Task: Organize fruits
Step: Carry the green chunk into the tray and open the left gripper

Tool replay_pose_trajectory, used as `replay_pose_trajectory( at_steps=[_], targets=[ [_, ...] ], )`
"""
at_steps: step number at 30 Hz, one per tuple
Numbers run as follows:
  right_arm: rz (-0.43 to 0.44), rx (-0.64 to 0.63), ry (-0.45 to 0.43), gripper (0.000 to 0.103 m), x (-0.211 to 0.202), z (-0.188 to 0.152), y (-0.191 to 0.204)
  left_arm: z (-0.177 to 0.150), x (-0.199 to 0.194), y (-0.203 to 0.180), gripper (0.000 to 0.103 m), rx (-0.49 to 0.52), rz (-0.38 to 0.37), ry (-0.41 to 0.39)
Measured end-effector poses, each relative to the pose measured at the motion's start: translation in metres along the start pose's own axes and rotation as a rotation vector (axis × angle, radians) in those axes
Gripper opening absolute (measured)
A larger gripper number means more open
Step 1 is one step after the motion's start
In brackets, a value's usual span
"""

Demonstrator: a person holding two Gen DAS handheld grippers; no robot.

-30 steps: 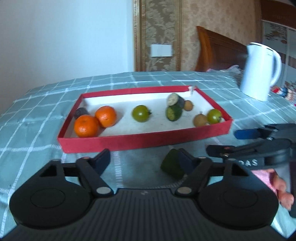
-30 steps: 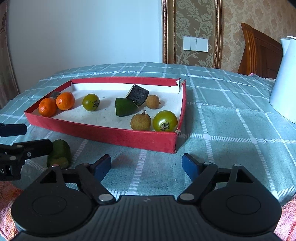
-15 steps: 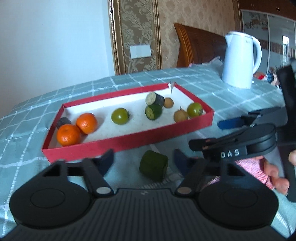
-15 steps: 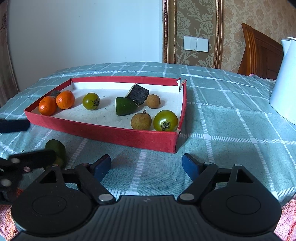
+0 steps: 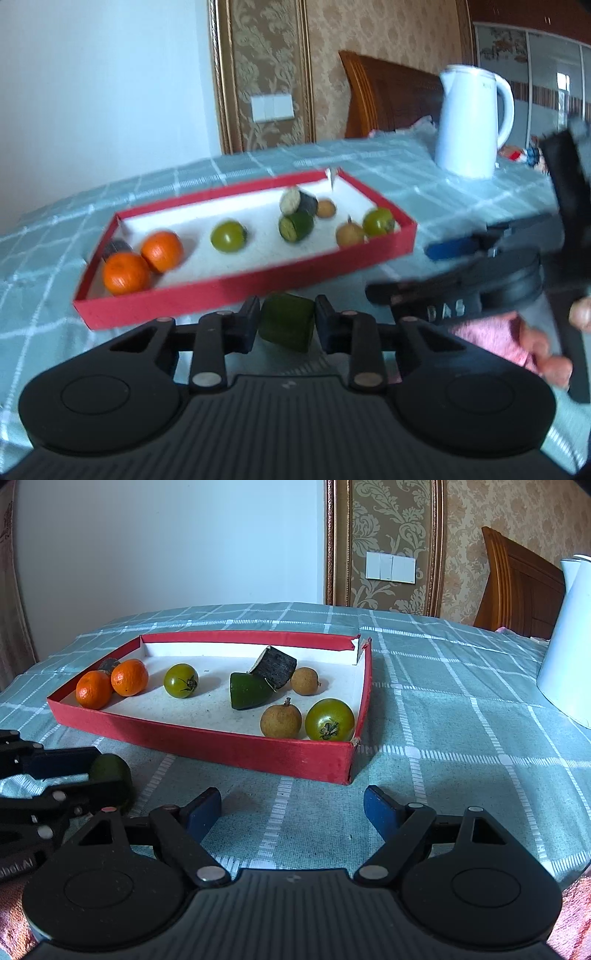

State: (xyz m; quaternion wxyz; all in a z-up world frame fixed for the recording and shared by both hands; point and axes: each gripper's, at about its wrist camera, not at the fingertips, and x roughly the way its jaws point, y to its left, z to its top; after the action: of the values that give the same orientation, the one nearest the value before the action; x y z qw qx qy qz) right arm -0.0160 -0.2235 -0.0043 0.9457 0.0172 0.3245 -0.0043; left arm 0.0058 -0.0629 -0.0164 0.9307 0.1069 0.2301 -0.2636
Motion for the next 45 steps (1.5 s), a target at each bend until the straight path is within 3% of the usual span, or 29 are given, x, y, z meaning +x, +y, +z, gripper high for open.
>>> replay_pose_trajectory(
  at_steps=[6,11,22,37,45],
  targets=[
    [-0.002,-0.003,0.001,0.084,0.000,0.000,0.000,0.029,-0.001,0.017,0.029,-0.028,0.034,-0.056],
    [-0.002,-0.003,0.001,0.085,0.000,0.000,0.000,0.040,0.024,0.030,0.029,-0.064,0.080,-0.038],
    [-0.008,-0.004,0.003,0.089,0.002,0.000,0.000,0.035,0.067,0.056,0.029,-0.128,0.142,0.024],
    [-0.010,0.001,0.006,0.092,0.003,0.000,-0.001,0.032,0.079,0.058,0.032,-0.151,0.129,0.088],
    [-0.009,0.001,0.007,0.093,0.003,0.000,-0.001,0.029,0.064,0.056,0.039,-0.149,0.180,0.059]
  ],
)
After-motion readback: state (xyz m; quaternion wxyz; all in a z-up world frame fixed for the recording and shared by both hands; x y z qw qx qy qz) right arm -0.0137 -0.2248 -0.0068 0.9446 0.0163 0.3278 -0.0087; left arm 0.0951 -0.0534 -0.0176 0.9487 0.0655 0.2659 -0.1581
